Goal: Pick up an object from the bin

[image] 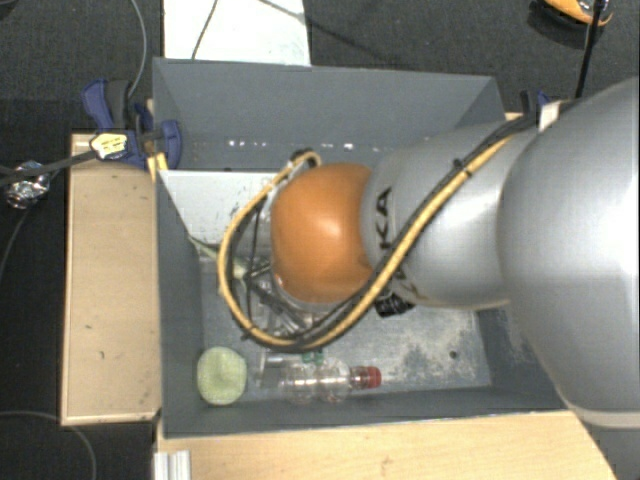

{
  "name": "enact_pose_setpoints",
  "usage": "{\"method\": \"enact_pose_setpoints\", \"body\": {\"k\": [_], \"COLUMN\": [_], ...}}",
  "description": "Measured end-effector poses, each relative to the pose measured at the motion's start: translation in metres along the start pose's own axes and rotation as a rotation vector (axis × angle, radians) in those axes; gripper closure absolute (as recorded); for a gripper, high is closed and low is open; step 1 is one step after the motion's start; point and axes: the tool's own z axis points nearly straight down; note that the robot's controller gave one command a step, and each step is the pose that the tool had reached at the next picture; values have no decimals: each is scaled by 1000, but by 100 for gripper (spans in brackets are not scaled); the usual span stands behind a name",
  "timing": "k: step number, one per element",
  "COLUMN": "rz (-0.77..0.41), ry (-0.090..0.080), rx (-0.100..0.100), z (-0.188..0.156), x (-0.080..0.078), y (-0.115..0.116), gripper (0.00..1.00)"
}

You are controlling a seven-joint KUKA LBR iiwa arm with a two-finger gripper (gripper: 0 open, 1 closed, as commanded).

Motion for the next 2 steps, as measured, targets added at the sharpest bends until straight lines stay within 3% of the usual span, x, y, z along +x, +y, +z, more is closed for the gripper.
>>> {"method": "enact_pose_setpoints", "body": {"k": [1, 2], "rz": [-52, 75], "ry": [-5, -1], "rx": [-3, 0], "z": [17, 28], "x": [4, 5], "y": [4, 6], "gripper": [0, 0]}}
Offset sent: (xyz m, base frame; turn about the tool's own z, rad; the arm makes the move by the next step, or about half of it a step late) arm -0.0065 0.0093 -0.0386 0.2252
